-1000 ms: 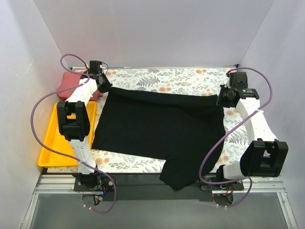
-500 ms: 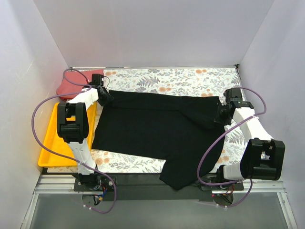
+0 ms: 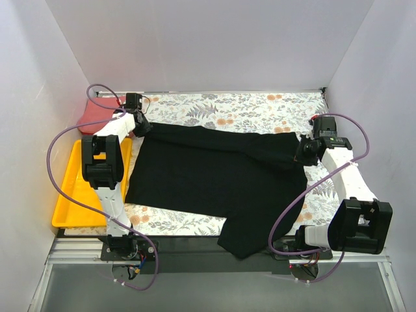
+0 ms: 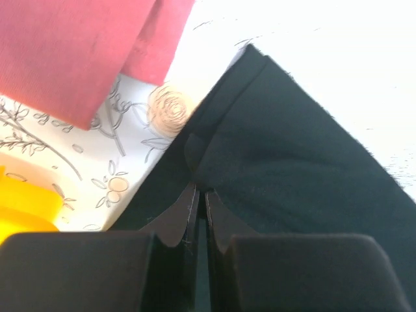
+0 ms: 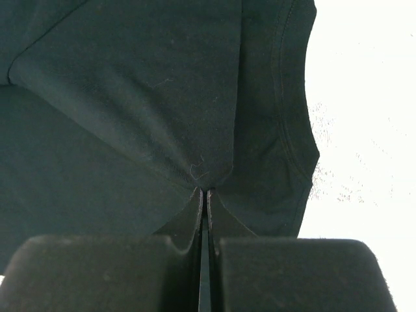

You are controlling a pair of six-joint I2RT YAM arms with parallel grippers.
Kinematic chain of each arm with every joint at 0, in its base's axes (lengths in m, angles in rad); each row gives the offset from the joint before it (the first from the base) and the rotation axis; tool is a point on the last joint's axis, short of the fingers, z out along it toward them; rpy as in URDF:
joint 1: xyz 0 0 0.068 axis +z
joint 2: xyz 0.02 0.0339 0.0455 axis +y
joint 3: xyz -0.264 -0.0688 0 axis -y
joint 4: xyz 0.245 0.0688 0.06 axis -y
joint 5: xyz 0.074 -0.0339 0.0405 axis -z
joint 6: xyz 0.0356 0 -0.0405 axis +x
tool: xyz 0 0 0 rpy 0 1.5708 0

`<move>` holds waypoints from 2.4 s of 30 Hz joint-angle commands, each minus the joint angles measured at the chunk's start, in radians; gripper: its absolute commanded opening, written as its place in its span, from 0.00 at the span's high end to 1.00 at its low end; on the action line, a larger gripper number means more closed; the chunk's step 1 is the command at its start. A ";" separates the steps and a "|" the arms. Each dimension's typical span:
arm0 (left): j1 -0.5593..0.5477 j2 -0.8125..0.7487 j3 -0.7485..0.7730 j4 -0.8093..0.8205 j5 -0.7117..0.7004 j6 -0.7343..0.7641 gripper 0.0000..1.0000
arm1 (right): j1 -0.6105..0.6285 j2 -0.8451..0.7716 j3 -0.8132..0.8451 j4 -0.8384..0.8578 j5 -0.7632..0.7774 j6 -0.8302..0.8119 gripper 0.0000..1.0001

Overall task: Fold and stack the t-shirts
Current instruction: Fold the tshirt

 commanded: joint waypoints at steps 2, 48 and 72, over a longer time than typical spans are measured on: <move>0.008 0.007 0.015 -0.053 -0.060 0.022 1.00 | -0.006 -0.047 -0.002 -0.033 -0.014 0.003 0.99; -0.027 0.127 0.156 0.169 0.118 0.113 0.66 | -0.237 0.605 0.214 0.728 -0.465 0.135 0.44; -0.027 0.217 0.115 0.142 0.076 0.077 0.69 | -0.245 0.794 0.285 0.814 -0.550 0.293 0.65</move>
